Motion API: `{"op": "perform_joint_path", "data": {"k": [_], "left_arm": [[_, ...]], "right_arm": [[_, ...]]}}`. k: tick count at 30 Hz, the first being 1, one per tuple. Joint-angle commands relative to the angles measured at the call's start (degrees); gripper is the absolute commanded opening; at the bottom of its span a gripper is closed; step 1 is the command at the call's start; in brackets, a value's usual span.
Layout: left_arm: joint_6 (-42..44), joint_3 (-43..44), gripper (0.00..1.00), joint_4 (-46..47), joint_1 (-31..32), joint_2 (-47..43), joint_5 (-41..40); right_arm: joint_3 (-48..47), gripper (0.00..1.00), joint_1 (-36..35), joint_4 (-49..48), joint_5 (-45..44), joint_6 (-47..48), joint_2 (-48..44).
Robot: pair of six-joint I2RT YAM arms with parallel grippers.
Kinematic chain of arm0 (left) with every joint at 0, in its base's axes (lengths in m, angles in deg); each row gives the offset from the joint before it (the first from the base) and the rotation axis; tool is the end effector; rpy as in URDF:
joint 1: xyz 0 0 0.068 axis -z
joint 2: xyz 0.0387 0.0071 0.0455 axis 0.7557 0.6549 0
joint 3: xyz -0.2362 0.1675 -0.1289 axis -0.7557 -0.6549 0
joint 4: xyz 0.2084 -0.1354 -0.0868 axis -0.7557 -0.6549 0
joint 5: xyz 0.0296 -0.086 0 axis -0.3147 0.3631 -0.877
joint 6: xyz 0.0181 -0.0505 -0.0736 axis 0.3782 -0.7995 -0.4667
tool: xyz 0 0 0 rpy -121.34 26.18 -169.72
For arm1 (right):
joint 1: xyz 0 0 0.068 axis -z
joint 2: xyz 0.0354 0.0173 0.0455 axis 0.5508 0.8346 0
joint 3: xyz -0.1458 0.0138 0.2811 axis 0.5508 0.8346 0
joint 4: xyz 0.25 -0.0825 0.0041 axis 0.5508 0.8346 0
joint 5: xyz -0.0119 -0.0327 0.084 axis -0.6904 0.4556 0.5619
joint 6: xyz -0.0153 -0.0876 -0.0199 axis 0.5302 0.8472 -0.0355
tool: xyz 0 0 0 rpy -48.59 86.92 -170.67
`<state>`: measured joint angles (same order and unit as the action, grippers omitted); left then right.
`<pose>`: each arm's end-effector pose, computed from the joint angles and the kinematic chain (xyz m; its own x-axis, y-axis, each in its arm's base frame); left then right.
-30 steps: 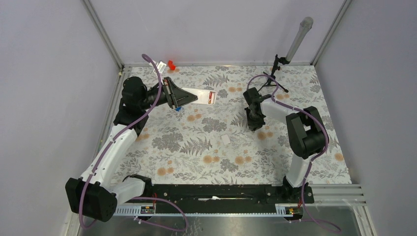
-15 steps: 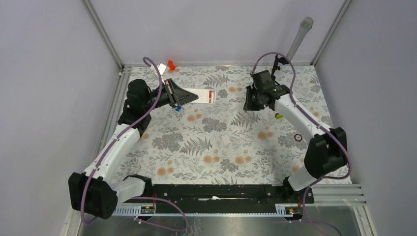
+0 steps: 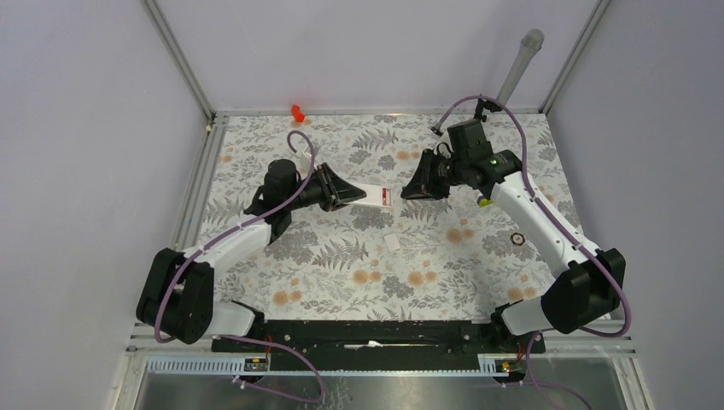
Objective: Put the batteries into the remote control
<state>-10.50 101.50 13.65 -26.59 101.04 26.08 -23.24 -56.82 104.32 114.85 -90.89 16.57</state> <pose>0.2748 -0.1704 0.2949 -0.8784 -0.3778 -0.2929 0.1834 0.2994 -0.9363 0.2947 0.1684 0.3556 -0.8756 0.1455 -0.4606 -0.2288 0.7149 0.6608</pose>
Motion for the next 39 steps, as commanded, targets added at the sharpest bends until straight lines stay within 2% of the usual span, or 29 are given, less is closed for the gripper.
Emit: {"op": "perform_joint_path", "data": {"k": [1, 4, 9, 16, 35, 39], "left_arm": [[-7.1, -2.7, 0.0, 13.8, 1.1, 1.3, -3.2], [-10.0, -4.9, 0.0, 19.6, 1.5, 2.6, -3.3], [-12.3, -7.2, 0.0, 24.0, 1.5, 3.2, -3.3], [-12.3, -7.6, 0.0, 24.4, 1.5, 2.8, -2.9], [-13.5, -8.2, 0.0, 25.3, 1.5, 3.2, -2.5], [-13.8, -8.0, 0.0, 25.6, 1.5, 3.3, -2.5]], "right_arm": [[-3.2, 0.15, -2.6, 3.8, 3.1, -3.1, -0.7], [-3.5, 0.15, -4.2, 4.2, 1.8, -3.9, 0.8], [-4.6, 0.15, -6.5, 4.1, -1.6, -4.4, 3.0], [-7.1, 0.15, -6.8, 4.1, -5.8, -3.4, 5.6], [-8.5, 0.2, -7.2, 4.4, -7.7, -1.1, 9.1], [-8.3, 0.26, -7.3, 4.7, -8.6, -0.8, 9.2]]}}
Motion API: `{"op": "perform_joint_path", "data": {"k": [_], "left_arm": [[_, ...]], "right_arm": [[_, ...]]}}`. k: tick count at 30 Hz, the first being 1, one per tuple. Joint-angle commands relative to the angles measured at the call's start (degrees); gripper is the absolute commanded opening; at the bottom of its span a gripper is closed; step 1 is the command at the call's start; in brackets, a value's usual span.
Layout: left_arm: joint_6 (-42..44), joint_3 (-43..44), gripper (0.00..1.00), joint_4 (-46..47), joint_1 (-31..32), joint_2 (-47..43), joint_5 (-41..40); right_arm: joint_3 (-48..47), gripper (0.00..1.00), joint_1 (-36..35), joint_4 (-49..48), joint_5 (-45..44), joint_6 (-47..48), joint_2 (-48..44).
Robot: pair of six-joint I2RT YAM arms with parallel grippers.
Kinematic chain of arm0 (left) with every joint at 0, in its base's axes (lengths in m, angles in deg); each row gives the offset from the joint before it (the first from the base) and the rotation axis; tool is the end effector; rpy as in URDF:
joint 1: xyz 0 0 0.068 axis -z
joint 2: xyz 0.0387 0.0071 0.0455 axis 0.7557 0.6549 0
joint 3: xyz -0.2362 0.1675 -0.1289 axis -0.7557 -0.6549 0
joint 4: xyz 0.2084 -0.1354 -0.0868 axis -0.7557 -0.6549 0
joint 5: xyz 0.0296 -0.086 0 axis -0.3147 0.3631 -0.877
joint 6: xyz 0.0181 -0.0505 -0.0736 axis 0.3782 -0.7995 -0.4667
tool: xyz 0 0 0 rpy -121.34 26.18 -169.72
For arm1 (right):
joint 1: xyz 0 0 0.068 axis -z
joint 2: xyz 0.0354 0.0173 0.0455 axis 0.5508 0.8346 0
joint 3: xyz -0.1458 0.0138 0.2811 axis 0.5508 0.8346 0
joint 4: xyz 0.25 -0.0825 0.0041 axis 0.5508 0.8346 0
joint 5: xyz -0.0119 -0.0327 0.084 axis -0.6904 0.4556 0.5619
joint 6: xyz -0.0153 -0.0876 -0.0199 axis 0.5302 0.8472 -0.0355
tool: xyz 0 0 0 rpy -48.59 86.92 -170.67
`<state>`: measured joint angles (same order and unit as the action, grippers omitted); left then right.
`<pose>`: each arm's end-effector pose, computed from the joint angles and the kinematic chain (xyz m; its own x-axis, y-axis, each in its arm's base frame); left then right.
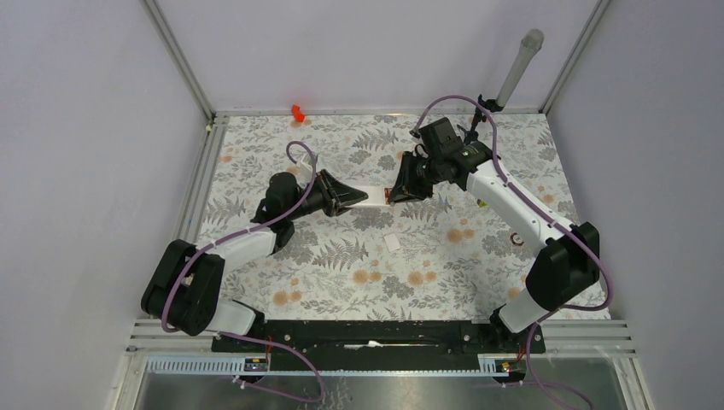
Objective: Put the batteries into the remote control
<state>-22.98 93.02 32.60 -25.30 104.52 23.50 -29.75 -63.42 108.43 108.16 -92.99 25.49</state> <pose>0.2730 -0.1743 0.2670 -0.8730 -0.4578 -0.1682 0.0984 0.1725 -0.9801 0.3123 0.2136 0.3334 -0.9144 0.0903 -0.3945 -0.1798 0.7826 0.5960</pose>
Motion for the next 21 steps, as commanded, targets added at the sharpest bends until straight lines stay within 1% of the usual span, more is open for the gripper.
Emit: {"op": "perform_joint_path", "data": {"k": [1, 4, 11, 16, 21], "left_arm": [[-1.4, 0.5, 0.0, 6.6, 0.2, -0.2, 0.0], [-1.6, 0.7, 0.0, 6.5, 0.2, -0.1, 0.0], [-1.8, 0.7, 0.0, 4.9, 0.2, 0.0, -0.2], [-1.6, 1.5, 0.0, 2.1, 0.1, -0.5, 0.1], [-3.2, 3.5, 0.0, -2.1, -0.8, -0.9, 1.9]], "right_arm": [[-1.8, 0.27, -0.7, 0.8, -2.2, 1.3, 0.3], [-1.7, 0.32, -0.7, 0.8, -3.0, 1.3, 0.0], [-2.2, 0.38, -0.7, 0.1, -3.0, 0.6, -0.4], [-3.6, 0.47, -0.6, 0.4, -5.1, 0.1, -1.9], [-2.8, 0.57, -0.6, -2.8, -5.1, -1.0, -5.5]]}}
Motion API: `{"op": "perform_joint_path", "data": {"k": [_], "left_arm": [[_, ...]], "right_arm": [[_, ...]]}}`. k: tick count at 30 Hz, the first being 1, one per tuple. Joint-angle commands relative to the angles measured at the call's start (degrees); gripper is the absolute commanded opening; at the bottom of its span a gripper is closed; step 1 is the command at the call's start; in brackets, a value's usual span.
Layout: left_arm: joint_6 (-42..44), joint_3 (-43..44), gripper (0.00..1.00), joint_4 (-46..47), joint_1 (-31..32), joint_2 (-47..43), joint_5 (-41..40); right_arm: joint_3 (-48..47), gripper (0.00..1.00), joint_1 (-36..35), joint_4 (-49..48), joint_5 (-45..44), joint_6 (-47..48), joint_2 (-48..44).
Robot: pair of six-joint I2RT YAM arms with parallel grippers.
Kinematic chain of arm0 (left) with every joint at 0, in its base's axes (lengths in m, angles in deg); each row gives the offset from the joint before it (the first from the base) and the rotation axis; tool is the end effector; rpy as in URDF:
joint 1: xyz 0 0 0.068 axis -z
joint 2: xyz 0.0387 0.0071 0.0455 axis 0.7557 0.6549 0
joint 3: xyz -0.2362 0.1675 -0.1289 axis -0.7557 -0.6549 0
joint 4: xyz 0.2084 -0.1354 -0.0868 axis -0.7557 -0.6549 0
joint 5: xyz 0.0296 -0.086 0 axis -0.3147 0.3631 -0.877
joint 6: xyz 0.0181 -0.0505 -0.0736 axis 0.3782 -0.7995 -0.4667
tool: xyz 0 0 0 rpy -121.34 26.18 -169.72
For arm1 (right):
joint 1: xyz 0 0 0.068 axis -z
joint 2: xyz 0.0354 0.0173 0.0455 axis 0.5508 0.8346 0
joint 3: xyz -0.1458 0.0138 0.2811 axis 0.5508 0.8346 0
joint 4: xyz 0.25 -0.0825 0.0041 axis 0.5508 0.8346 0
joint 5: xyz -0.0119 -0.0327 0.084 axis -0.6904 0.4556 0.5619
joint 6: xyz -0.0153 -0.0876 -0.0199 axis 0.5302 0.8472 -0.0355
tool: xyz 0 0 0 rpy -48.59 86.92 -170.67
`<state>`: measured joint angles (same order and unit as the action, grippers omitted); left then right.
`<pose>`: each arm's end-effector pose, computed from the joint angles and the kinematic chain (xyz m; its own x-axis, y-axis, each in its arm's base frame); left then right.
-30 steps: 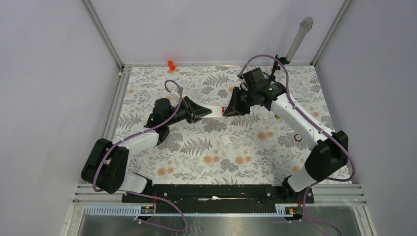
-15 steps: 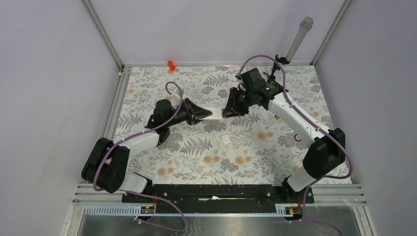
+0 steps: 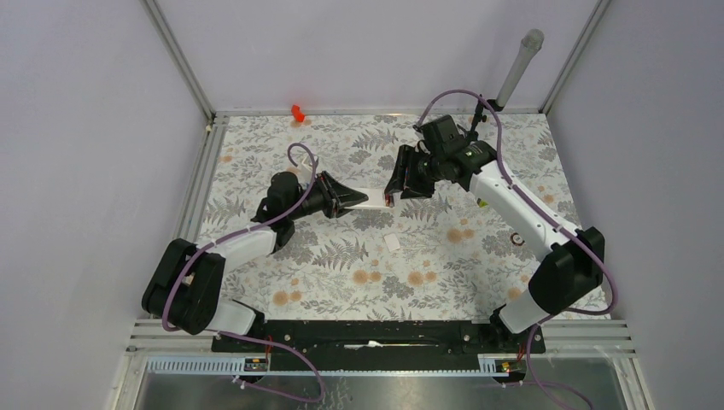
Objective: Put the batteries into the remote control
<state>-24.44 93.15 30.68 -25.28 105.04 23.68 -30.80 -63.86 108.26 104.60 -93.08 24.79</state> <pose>0.2736 -0.1750 0.2605 -0.8816 -0.4570 -0.1179 0.0402 0.1762 -0.9835 0.3133 0.2120 0.3434 -0.8895 0.1131 -0.4428 -0.1814 0.8019 0.5693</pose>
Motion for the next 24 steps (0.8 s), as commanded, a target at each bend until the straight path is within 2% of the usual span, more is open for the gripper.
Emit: {"op": "perform_joint_path", "data": {"k": [1, 5, 9, 13, 17, 24], "left_arm": [[-2.4, 3.6, 0.0, -0.7, -1.2, -1.5, 2.3], [-7.7, 4.3, 0.0, -1.5, -3.0, -1.3, 5.6], [-9.0, 5.4, 0.0, -4.9, -4.6, -2.4, 10.5], [-5.7, 5.6, 0.0, -7.1, -5.6, -4.0, 16.9], [0.1, 8.3, 0.0, -11.7, -5.8, -4.0, 24.5], [4.5, 11.9, 0.0, -14.5, -5.8, -2.7, 33.4]], "right_arm": [[-1.3, 0.59, -0.2, -3.6, -1.4, -1.1, -5.7], [2.9, 0.77, -0.1, -9.9, 0.9, 0.6, -10.5], [8.3, 0.99, 0.2, -16.5, 4.9, 7.3, -14.8], [11.3, 1.0, 0.3, -20.8, 15.2, 14.9, -16.0], [11.0, 1.0, 0.3, -18.6, 25.4, 21.9, -13.1], [11.1, 1.0, 0.1, -16.2, 28.1, 30.3, -10.5]]}}
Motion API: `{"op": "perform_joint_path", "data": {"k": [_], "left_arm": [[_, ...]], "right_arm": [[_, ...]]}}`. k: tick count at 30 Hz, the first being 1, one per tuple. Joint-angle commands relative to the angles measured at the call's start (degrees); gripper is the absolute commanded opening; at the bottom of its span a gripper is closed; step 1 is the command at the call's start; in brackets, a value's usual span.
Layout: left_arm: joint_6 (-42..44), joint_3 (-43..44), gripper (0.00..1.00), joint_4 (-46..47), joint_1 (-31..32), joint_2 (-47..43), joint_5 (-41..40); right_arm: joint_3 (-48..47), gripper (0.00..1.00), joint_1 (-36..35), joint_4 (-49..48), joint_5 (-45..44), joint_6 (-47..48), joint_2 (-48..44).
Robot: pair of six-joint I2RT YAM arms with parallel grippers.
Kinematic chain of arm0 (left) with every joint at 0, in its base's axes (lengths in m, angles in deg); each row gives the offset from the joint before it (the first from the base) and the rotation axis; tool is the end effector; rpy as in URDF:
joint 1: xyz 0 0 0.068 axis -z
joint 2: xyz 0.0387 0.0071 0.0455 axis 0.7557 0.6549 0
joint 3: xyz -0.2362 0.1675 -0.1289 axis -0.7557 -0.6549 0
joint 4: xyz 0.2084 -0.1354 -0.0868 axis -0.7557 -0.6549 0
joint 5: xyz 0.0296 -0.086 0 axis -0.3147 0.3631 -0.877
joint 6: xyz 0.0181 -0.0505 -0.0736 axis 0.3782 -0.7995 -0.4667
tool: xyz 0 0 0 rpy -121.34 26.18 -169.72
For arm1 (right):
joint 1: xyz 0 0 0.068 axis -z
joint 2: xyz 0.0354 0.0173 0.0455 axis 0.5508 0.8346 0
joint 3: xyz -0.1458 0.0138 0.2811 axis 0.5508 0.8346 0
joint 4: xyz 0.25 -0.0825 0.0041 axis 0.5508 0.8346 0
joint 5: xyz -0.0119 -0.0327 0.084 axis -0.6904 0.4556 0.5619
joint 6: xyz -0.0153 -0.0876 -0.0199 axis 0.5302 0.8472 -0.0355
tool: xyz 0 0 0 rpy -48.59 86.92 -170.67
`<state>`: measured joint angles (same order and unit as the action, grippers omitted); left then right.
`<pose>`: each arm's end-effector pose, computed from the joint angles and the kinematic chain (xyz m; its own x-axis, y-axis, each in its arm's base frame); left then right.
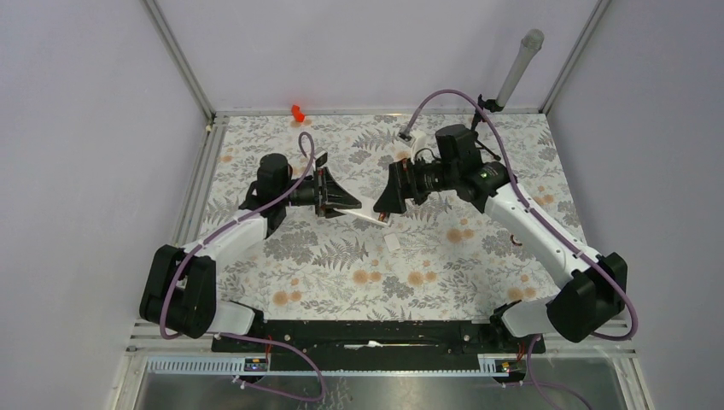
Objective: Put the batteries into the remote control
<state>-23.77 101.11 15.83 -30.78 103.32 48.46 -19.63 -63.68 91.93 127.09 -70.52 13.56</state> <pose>0.2648 -0.1637 0.2918 -0.9887 -0.1502 -0.0027 -0.0156 0.1205 -0.9926 0.2597 0.2118 0.3794 -0.6084 -0.1628 -0.7768 -0.7513 0.4335 0.4976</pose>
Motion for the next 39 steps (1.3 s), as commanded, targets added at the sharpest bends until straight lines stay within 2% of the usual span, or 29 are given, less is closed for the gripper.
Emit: {"op": "perform_joint_path", "data": {"k": [1, 6, 16, 28, 37, 39], "left_arm": [[4.1, 4.3, 0.0, 0.2, -0.3, -0.9, 9.4], [6.3, 5.7, 0.0, -1.3, -0.3, -0.9, 11.0], [10.2, 7.2, 0.0, -6.4, -0.3, -0.6, 11.0], [11.3, 8.0, 0.0, -8.6, -0.3, 0.0, 10.6], [14.0, 8.4, 0.0, -11.5, -0.3, -0.5, 10.7], [15.7, 8.8, 0.0, -13.4, -0.3, -0.5, 10.6]], "right_arm": [[-0.1, 1.0, -0.2, 0.7, 7.4, 8.9, 1.1], [-1.5, 1.0, -0.8, 5.7, 15.0, 14.1, 3.2], [-0.8, 0.98, -1.3, 6.3, 20.2, 14.2, 4.1], [-1.7, 0.74, -2.8, 7.4, 15.6, 13.8, 5.4], [-2.7, 0.48, -2.8, 7.6, 15.9, 12.9, 6.8], [-2.7, 0.45, -2.8, 7.7, 16.5, 12.9, 6.7]]}}
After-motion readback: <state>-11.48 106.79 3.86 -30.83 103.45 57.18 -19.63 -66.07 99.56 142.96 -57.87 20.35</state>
